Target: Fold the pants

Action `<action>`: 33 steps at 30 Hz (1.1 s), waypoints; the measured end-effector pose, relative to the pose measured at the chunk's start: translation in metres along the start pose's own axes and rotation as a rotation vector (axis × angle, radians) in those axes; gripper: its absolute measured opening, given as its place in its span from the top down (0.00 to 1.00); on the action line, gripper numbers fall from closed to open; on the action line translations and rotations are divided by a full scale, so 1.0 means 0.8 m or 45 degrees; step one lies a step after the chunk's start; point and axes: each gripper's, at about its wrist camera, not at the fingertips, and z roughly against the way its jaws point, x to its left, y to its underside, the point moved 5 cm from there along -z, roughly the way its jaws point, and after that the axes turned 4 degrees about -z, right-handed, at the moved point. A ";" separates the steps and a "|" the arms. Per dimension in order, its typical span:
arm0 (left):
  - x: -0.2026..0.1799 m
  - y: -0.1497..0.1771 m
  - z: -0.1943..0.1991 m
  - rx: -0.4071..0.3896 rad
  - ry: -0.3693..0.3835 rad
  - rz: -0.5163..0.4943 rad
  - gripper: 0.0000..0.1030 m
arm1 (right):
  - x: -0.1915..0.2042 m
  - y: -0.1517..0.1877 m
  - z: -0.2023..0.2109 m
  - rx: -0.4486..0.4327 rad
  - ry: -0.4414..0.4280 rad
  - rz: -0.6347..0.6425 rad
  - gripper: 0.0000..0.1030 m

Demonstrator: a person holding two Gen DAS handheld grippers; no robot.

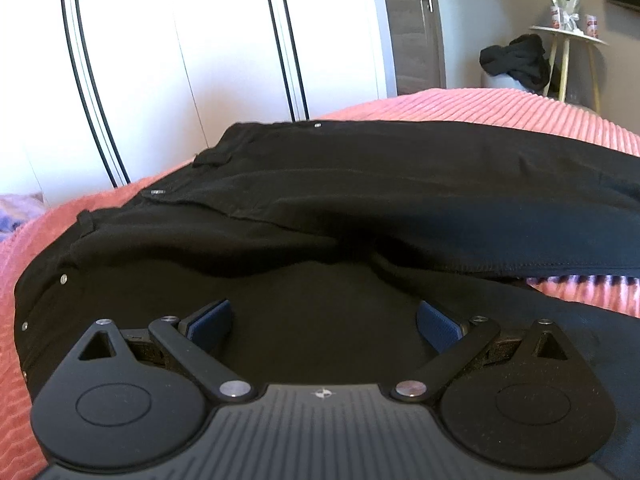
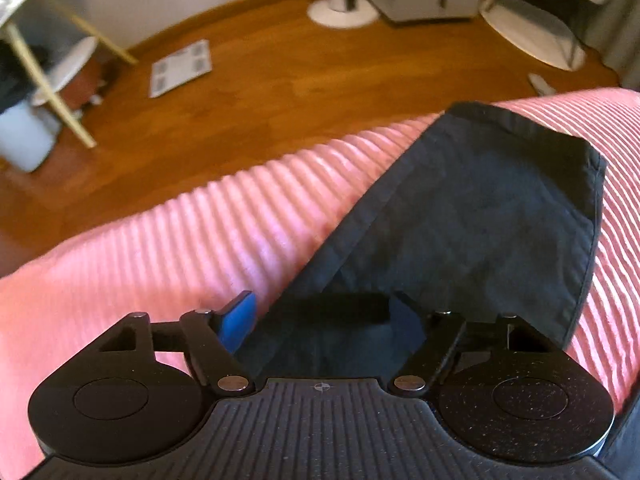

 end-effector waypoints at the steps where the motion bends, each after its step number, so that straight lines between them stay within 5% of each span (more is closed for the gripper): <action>1: -0.001 0.000 0.000 -0.007 -0.005 -0.002 0.04 | 0.001 -0.001 -0.006 -0.009 0.014 -0.007 0.23; 3: -0.001 0.001 0.001 -0.014 -0.003 0.005 0.04 | 0.003 -0.007 -0.013 -0.066 0.039 0.012 0.26; 5: 0.002 0.003 0.000 -0.016 0.012 0.026 0.04 | -0.001 -0.002 -0.010 -0.140 0.044 0.059 0.47; 6: 0.003 0.003 0.000 -0.013 0.022 0.038 0.04 | -0.005 0.003 -0.005 -0.166 0.009 0.097 0.55; 7: 0.006 0.003 -0.001 -0.009 0.034 0.052 0.04 | -0.009 0.009 0.001 -0.180 -0.040 0.148 0.78; 8: 0.008 0.003 -0.002 -0.004 0.045 0.065 0.04 | -0.014 0.015 0.007 -0.184 -0.087 0.189 0.88; 10: 0.010 0.002 -0.005 0.002 0.063 0.090 0.04 | -0.039 0.025 0.033 -0.236 -0.230 0.240 0.92; 12: 0.014 0.003 -0.007 0.010 0.089 0.117 0.04 | -0.087 0.042 0.074 -0.300 -0.459 0.238 0.92; 15: 0.019 -0.001 -0.006 0.023 0.107 0.111 0.04 | -0.184 0.091 0.132 -0.391 -0.664 0.235 0.92; 18: 0.031 -0.007 0.008 0.009 0.081 0.180 0.04 | -0.286 0.168 0.151 -0.456 -0.738 0.222 0.92; 21: 0.047 -0.017 0.035 -0.088 0.109 0.270 0.04 | -0.348 0.217 0.112 -0.345 -0.764 0.123 0.92; 24: 0.056 -0.034 0.058 -0.155 0.231 0.329 0.04 | -0.363 0.211 0.078 -0.195 -0.779 0.068 0.88; 28: 0.043 -0.072 0.045 -0.085 0.505 0.398 0.04 | -0.363 0.197 0.086 -0.339 -0.762 0.151 0.62; 33: -0.001 -0.139 -0.010 0.076 0.733 0.455 0.04 | -0.354 0.192 0.083 -0.407 -0.725 0.221 0.60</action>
